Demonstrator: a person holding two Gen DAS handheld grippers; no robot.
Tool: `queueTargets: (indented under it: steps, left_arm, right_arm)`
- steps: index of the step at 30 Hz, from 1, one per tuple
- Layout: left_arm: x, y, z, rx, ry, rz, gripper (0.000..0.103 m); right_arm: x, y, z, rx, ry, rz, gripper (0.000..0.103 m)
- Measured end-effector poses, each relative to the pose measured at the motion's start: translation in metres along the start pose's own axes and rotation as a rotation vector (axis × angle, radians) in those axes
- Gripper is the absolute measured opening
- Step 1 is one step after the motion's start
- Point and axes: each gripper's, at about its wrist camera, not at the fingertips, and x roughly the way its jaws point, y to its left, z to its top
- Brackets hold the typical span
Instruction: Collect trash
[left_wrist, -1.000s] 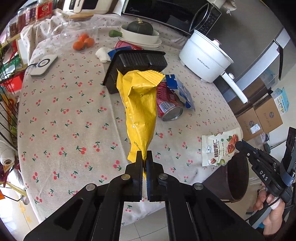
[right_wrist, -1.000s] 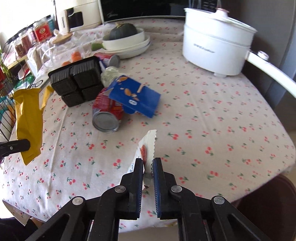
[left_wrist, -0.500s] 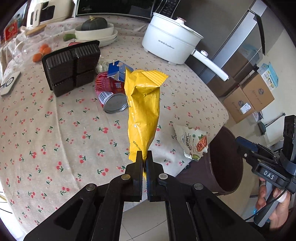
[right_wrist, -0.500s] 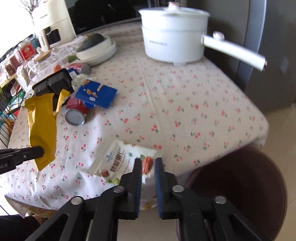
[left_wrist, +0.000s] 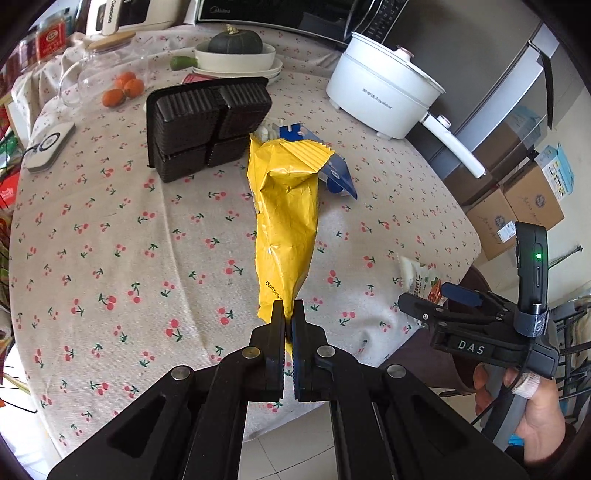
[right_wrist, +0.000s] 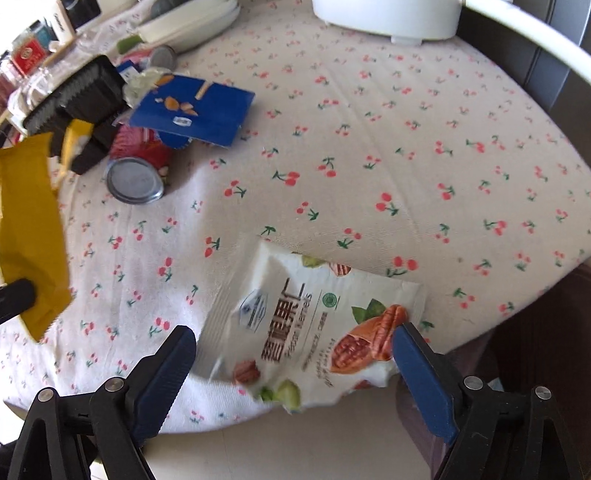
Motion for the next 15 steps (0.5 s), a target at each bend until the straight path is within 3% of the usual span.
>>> queueTargets:
  steps: [6,8,11,13,15]
  left_arm:
    - [-0.005,0.011,-0.001,-0.004,0.000,0.006,0.002]
    - [-0.007,0.014,-0.003,-0.007,-0.002,0.009,0.002]
    - [-0.009,0.018,-0.003,-0.013,-0.005,0.014,0.002]
    - [-0.010,0.021,-0.003,-0.019,-0.007,0.014,0.002]
    - [-0.012,0.020,-0.003,-0.021,-0.012,0.013,0.002]
  right_arm:
    - [0.012,0.006,0.003,-0.027,-0.017,-0.094,0.084]
    - [0.009,0.004,0.004,-0.012,-0.029,-0.098,0.072]
    - [0.005,-0.001,0.007,0.005,-0.040,-0.091,0.044]
    - [0.000,-0.006,0.008,0.021,-0.052,-0.090,0.018]
    - [-0.005,-0.012,0.009,0.040,-0.060,-0.076,0.014]
